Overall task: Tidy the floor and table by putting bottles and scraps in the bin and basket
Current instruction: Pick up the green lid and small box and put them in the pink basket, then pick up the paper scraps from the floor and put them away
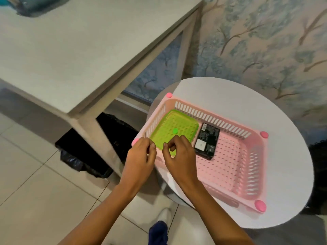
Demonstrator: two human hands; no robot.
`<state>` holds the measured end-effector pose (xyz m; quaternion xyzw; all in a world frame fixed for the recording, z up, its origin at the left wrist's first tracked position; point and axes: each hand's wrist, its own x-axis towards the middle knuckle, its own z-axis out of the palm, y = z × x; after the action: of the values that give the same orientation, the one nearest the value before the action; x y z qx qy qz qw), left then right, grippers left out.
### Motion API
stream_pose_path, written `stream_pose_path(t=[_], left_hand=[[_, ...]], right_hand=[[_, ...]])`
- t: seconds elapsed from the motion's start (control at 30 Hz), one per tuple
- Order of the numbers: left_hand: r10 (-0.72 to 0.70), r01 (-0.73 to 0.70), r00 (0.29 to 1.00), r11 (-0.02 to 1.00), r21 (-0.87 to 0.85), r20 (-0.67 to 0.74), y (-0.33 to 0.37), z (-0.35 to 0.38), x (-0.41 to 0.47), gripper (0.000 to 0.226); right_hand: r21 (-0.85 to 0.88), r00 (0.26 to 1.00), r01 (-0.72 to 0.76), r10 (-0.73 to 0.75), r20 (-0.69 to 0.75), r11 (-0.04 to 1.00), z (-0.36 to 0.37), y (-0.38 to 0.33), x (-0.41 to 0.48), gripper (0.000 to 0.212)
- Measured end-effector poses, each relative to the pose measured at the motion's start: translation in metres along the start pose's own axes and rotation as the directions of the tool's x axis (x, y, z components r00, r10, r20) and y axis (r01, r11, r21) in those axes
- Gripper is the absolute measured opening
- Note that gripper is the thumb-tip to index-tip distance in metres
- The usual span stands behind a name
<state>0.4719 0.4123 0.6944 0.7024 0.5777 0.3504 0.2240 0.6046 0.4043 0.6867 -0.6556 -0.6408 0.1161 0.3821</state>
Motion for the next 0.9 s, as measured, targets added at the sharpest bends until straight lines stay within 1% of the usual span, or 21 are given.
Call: stream_pose_path(t=[0.1, 0.23, 0.3, 0.4, 0.43, 0.5, 0.57, 0.67, 0.8, 0.9], left_hand=[[-0.039, 0.041, 0.998, 0.999, 0.020, -0.056, -0.019, -0.035, -0.030, 0.020], [-0.118, 0.115, 0.985, 0.993, -0.034, -0.125, -0.053, -0.089, -0.085, 0.018], [-0.159, 0.156, 0.976, 0.987, -0.030, -0.148, -0.078, -0.120, -0.119, 0.019], [-0.217, 0.218, 0.958, 0.976, -0.018, -0.188, -0.121, -0.169, -0.174, 0.021], [-0.249, 0.254, 0.943, 0.967, -0.009, -0.221, -0.141, -0.193, -0.198, 0.021], [-0.296, 0.308, 0.921, 0.951, 0.008, -0.254, -0.164, -0.217, -0.225, 0.020], [-0.365, 0.386, 0.869, 0.922, -0.003, -0.335, -0.191, -0.256, -0.261, 0.018], [-0.449, 0.483, 0.763, 0.874, -0.052, -0.465, -0.228, -0.312, -0.309, 0.017], [-0.525, 0.576, 0.630, 0.810, -0.108, -0.572, -0.267, -0.362, -0.340, 0.019], [-0.557, 0.620, 0.560, 0.773, -0.135, -0.614, -0.298, -0.390, -0.348, 0.019]], right_hand=[[0.061, 0.997, 0.072, -0.074, 0.035, 0.996, 0.021, -0.035, -0.023, 0.015], [0.088, 0.979, 0.201, -0.204, 0.024, 0.976, 0.060, -0.086, -0.072, 0.016], [0.105, 0.965, 0.251, -0.257, 0.048, 0.962, 0.083, -0.117, -0.103, 0.016], [0.157, 0.959, 0.241, -0.260, 0.114, 0.958, 0.116, -0.166, -0.152, 0.017], [0.190, 0.952, 0.248, -0.276, 0.134, 0.950, 0.132, -0.190, -0.170, 0.018], [0.225, 0.948, 0.239, -0.276, 0.155, 0.945, 0.149, -0.213, -0.190, 0.018], [0.268, 0.927, 0.270, -0.325, 0.189, 0.925, 0.175, -0.251, -0.213, 0.018], [0.312, 0.871, 0.320, -0.407, 0.276, 0.895, 0.214, -0.309, -0.243, 0.017], [0.376, 0.789, 0.372, -0.503, 0.354, 0.849, 0.263, -0.370, -0.258, 0.011], [0.411, 0.724, 0.399, -0.557, 0.408, 0.820, 0.302, -0.405, -0.262, 0.011]])
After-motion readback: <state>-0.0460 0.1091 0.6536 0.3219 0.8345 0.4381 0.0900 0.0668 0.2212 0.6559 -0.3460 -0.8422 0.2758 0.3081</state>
